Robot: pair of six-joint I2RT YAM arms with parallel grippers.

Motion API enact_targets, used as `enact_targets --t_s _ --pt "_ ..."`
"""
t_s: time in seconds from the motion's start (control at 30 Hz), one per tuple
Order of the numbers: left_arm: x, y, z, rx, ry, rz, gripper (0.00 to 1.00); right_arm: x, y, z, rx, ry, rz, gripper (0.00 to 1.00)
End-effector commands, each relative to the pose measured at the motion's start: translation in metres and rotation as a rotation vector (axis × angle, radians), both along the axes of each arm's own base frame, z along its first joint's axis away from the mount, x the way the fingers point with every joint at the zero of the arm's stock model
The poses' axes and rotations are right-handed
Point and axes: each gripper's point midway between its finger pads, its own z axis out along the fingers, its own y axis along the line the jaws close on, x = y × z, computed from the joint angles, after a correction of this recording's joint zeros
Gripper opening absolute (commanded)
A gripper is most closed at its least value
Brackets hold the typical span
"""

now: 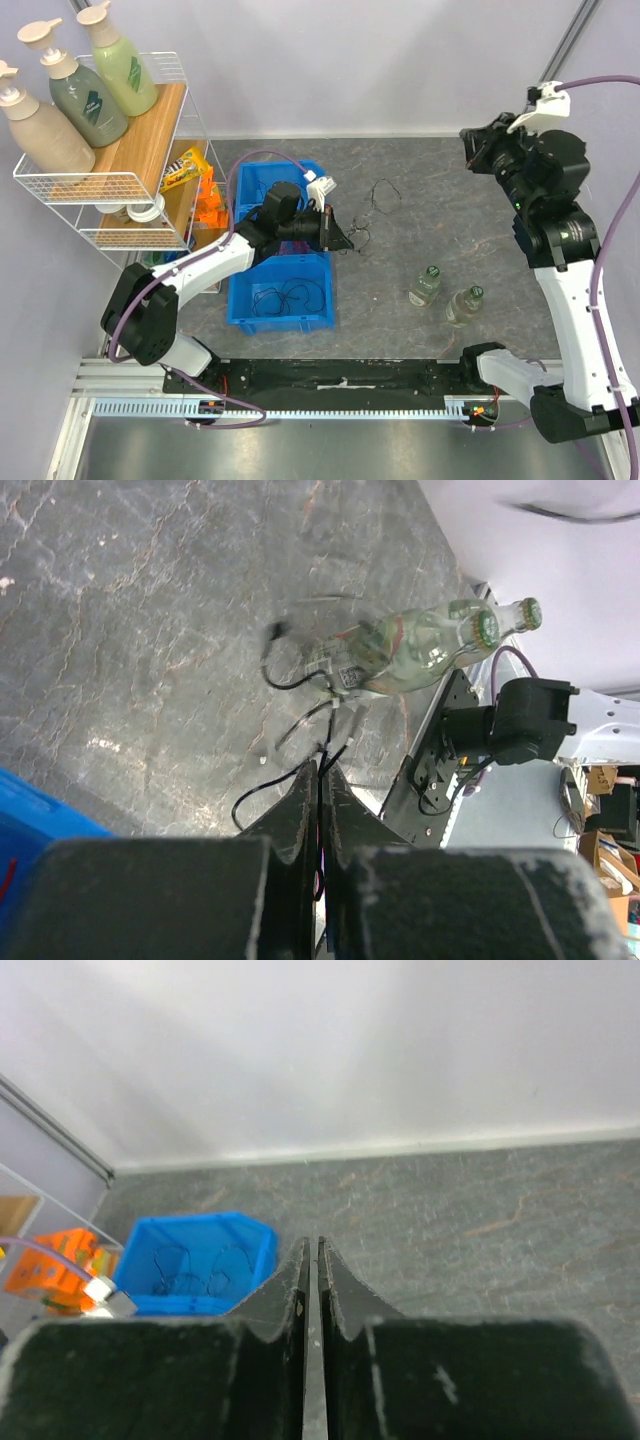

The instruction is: Untangle the cables

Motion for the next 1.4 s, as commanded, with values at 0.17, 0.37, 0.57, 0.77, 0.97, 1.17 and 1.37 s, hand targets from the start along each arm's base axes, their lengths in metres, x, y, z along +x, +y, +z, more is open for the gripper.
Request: enact_targets --t_s 0.17,0.37,0.57,0.77,0.97,1.17,1.37 --pt "-0.008 0.002 0.007 -0.021 -0.018 -0.016 0.02 -0.006 -0.001 0.049 0.095 -0.179 -0.004 0.11" --pt "-0.014 -0.001 0.033 -0.073 -0.081 -0.071 0.02 0.017 0.068 -0.075 0.100 0.146 0.345 0.36" --pt "-0.014 -0.006 0.056 -0.116 -0.132 -0.123 0.02 -0.022 0.127 -0.152 0.015 0.294 0.656 0.59" --pt "-0.011 -0.010 0.077 -0.148 -0.140 -0.111 0.02 -0.044 0.138 -0.202 0.015 0.384 0.678 0.70" --pt "-0.006 -0.012 0.087 -0.165 -0.133 -0.083 0.02 -0.047 0.136 -0.227 -0.008 0.412 0.665 0.78" --pt "-0.007 -0.014 0.097 -0.195 -0.123 -0.084 0.02 -0.051 0.143 -0.235 -0.001 0.400 0.693 0.69" --pt "-0.009 -0.014 0.101 -0.206 -0.117 -0.086 0.02 -0.049 0.148 -0.227 0.019 0.313 0.713 0.61"
